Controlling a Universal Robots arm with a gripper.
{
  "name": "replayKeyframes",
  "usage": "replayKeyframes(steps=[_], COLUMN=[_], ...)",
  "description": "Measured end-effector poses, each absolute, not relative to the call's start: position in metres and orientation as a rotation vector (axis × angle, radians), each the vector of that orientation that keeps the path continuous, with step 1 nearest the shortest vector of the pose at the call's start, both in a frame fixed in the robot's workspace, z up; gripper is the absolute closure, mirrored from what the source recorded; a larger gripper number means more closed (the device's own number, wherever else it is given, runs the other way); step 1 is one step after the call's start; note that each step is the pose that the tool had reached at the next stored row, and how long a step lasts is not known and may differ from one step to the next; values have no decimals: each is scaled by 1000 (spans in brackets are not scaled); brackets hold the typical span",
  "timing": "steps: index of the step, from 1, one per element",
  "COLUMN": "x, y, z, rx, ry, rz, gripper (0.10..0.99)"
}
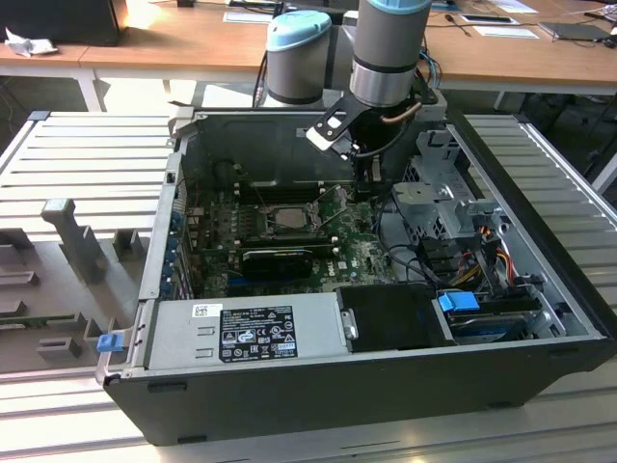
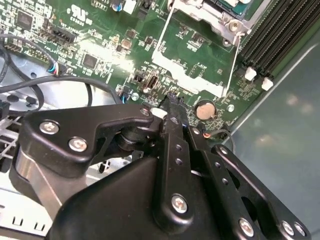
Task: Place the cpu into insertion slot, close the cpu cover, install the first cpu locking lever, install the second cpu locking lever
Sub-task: 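Close the cpu cover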
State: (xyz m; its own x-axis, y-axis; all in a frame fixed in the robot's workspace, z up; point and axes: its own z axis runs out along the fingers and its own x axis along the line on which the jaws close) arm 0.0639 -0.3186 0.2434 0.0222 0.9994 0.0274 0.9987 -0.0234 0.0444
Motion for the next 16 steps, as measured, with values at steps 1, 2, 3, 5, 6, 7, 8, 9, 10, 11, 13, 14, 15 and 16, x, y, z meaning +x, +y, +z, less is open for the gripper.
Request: replayKeyframes(steps=[1, 2, 3, 5, 6, 7, 8, 9, 10, 11, 13, 14, 15, 16], x=[62, 59, 56, 52, 51, 49, 47, 46, 44, 43, 42, 41, 41, 41], y=[-319, -319, -319, -319, -319, -319, -319, -319, -319, -319, -319, -319, -319, -319], z=[243, 244, 243, 243, 243, 243, 243, 243, 243, 243, 243, 243, 243, 243], rx=[2237, 2238, 2240, 2240, 2240, 2240, 2240, 2240, 2240, 2240, 2240, 2241, 2240, 2241], ry=[2187, 2188, 2189, 2189, 2189, 2189, 2189, 2189, 2189, 2190, 2190, 2190, 2190, 2190], rz=[80, 82, 85, 86, 86, 86, 86, 86, 86, 86, 87, 87, 87, 87], gripper=[980, 980, 980, 980, 980, 980, 980, 980, 980, 980, 980, 980, 980, 980])
